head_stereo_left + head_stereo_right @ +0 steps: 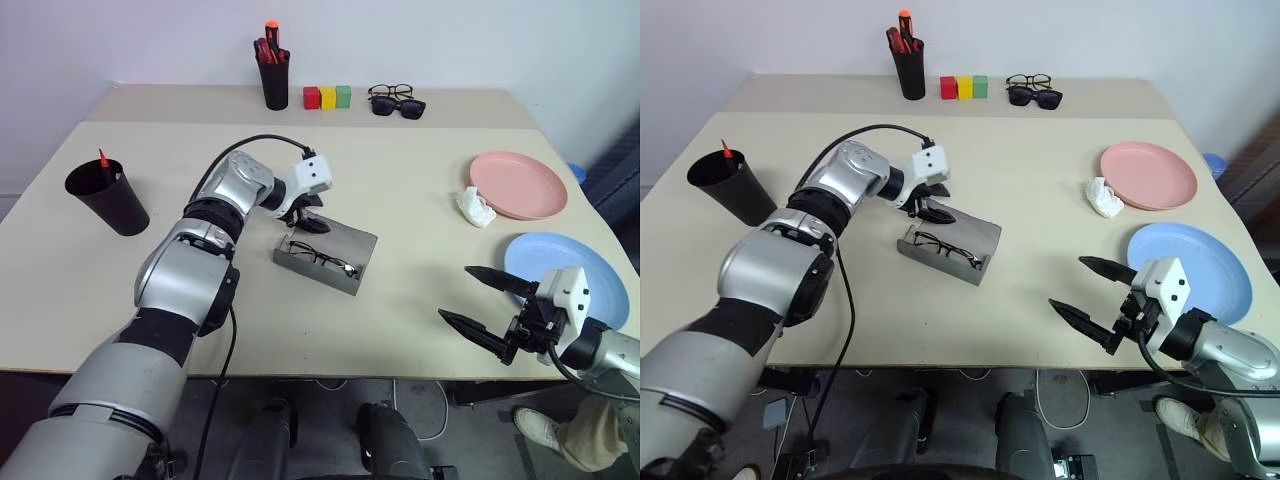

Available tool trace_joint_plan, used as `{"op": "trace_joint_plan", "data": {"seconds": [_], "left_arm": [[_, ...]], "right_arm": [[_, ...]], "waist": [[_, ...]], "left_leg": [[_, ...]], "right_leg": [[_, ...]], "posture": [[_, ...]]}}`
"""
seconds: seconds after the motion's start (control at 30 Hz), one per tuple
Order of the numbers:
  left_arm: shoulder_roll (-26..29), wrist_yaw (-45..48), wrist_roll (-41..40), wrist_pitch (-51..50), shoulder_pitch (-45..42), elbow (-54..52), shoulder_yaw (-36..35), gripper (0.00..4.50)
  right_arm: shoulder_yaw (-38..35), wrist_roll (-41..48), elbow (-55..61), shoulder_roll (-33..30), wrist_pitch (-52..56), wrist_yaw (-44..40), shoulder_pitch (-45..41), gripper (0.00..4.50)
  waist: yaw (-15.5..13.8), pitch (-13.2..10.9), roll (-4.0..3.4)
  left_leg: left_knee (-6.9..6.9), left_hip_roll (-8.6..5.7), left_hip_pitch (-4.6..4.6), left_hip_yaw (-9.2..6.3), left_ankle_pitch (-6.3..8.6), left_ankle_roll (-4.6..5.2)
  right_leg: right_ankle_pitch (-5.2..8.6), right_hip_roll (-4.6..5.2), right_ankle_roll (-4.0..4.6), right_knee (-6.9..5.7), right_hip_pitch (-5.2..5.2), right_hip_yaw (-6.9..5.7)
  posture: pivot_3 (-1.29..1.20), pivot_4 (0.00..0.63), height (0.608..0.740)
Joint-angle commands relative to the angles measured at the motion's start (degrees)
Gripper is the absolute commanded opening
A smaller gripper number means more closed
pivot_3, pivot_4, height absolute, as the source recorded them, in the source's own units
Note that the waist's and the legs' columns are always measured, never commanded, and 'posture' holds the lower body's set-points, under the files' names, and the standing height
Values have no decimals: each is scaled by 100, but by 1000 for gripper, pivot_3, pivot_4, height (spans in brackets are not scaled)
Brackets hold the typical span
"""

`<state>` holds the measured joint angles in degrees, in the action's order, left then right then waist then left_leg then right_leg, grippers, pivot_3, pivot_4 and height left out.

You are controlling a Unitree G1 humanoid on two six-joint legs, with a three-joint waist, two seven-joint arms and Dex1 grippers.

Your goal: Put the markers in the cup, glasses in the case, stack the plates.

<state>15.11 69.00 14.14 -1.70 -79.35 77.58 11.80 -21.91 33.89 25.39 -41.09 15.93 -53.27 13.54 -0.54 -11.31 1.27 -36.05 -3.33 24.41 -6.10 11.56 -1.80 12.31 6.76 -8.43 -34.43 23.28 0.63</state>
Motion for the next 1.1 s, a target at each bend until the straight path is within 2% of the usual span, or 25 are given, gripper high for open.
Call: {"op": "trace_joint_plan", "data": {"seconds": [0.03, 0.1, 0.27, 0.47, 0.57, 0.63, 0.83, 0.97, 1.1], "left_arm": [[194, 633, -187, -321, -146, -168, -170, 3271], [234, 727, -220, -243, -84, -241, -208, 3271], [-57, -490, -382, -146, -272, -286, -541, 3271], [-446, -1489, 36, 17, -414, -249, -206, 3271], [-638, -2160, 549, 232, -453, -173, 261, 3271], [-707, -2250, 706, 294, -458, -124, 411, 3271], [-712, -1730, 814, 270, -433, -37, 535, 3271], [-536, -558, 445, -232, -578, -20, 212, 3271], [-316, 405, 382, -594, -624, -60, 188, 3271]], "right_arm": [[-6, 10, -10, 51, -99, 27, -111, 4482], [33, -13, -51, 65, -116, 31, -150, 4482], [109, -51, -148, 82, -128, 23, -256, 4482], [90, -79, -192, 83, -136, 13, -293, 4482], [61, -69, -136, 118, -114, 69, -274, 4482], [53, -65, -101, 132, -108, 94, -251, 4482], [27, -52, 47, 182, -111, 187, -99, 4482], [-9, -55, 118, 226, -140, 232, 46, 4482], [-2, -62, 85, 235, -161, 252, 50, 4482]], "waist": [[-2, 0, 0], [-6, 0, 0], [-28, 0, 0], [-11, 0, 0], [2, 2, -3], [-9, 2, -3], [-9, 2, -3], [-4, 2, -4], [16, 2, -4]], "left_leg": [[0, 0, -1, 0, 0, 0], [-3, 0, 0, 0, 0, 0], [-10, -2, 1, -6, 0, 0], [-10, -4, 0, -5, 0, 0], [-8, -4, -5, -3, 0, 0], [-9, -4, -5, -3, 0, 0], [-9, -4, -4, -1, 0, 0], [-9, -4, -4, 0, 0, 0], [-9, -3, -5, 0, 0, 0]], "right_leg": [[0, 0, 0, -2, 0, 0], [0, 0, 1, -3, 0, 0], [-7, 1, 9, -4, -4, 0], [-5, 1, 2, -9, -3, 0], [4, 0, -12, -13, -2, 2], [4, 0, -13, -16, -2, 2], [4, 0, -12, -15, -1, 3], [3, 0, -10, -15, -1, 4], [3, 0, -9, -16, -1, 3]], "posture": [[0, 150, 740], [0, 150, 740], [0, 150, 740], [0, 150, 740], [0, 150, 740], [0, 150, 740], [0, 150, 740], [0, 150, 740], [0, 150, 740]]}}
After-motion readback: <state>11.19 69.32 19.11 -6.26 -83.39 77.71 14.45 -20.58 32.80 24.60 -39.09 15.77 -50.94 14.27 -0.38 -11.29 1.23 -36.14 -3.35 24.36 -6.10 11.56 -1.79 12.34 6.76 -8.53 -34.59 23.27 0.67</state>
